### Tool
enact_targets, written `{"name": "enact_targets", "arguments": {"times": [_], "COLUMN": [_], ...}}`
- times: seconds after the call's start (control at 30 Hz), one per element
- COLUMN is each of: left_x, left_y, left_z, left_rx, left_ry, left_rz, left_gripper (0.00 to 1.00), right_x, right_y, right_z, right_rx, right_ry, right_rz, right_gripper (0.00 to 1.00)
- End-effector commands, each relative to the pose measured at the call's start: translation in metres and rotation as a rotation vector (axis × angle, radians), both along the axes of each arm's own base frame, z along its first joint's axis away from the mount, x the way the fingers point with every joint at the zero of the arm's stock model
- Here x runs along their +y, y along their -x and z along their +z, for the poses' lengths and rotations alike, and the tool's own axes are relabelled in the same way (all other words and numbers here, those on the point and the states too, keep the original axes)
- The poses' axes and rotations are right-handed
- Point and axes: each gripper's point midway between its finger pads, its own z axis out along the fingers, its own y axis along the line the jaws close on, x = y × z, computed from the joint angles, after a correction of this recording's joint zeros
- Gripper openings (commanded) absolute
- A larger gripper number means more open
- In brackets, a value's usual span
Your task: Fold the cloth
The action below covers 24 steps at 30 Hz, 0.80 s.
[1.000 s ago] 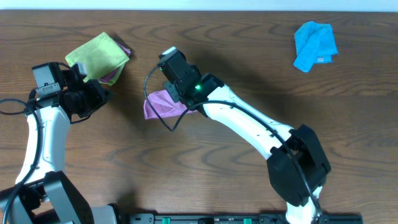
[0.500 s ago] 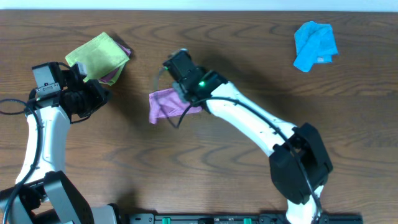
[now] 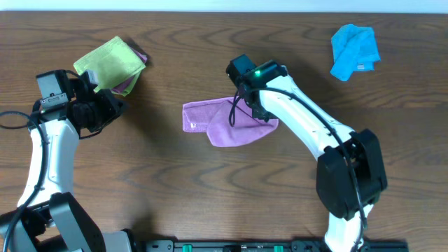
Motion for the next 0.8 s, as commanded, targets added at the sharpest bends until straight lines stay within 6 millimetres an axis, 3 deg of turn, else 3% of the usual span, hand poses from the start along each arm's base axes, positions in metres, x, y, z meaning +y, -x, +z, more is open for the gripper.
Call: {"name": "enact_targets", "arguments": {"times": [0.0, 0.13, 0.17, 0.23, 0.3, 0.4, 0.53, 0.67, 0.77], "left_x": [-0.001, -0.008, -0.011, -0.018, -0.028, -0.041, -0.061, -0.087, -0.103], "left_y": [-0.007, -0.006, -0.006, -0.005, 0.000, 0.010, 0.029, 0.047, 0.066], "left_z": [0.019, 0.023, 0.025, 0.029, 0.033, 0.032, 0.029, 0.022, 0.003], "left_rx": [-0.060, -0.073, -0.079, -0.088, -0.082, -0.039, 0.047, 0.103, 0.164], "left_ry": [-0.003, 0.036, 0.056, 0.099, 0.155, 0.220, 0.293, 0.392, 0.431], "left_rz": [-0.023, -0.045, -0.056, -0.079, -0.103, -0.128, -0.161, -0.215, -0.243], "left_gripper": [0.06, 0.06, 0.10, 0.26, 0.51, 0.69, 0.81, 0.85, 0.85], "right_x": [-0.005, -0.001, 0.000, 0.006, 0.015, 0.028, 0.032, 0.023, 0.018], "right_y": [-0.006, -0.009, -0.010, -0.013, -0.018, -0.028, -0.039, -0.044, -0.047], "right_z": [0.006, 0.004, 0.003, 0.000, -0.005, -0.012, -0.015, -0.011, 0.000], "right_rx": [-0.056, -0.064, -0.064, -0.049, -0.033, -0.008, 0.026, 0.053, 0.048], "right_ry": [0.002, -0.026, -0.040, -0.080, -0.150, -0.282, -0.435, -0.522, -0.565], "right_rz": [-0.063, -0.062, -0.062, -0.036, -0.012, 0.031, 0.065, 0.095, 0.157], "right_gripper": [0.54, 0.58, 0.59, 0.60, 0.60, 0.59, 0.57, 0.53, 0.52]}}
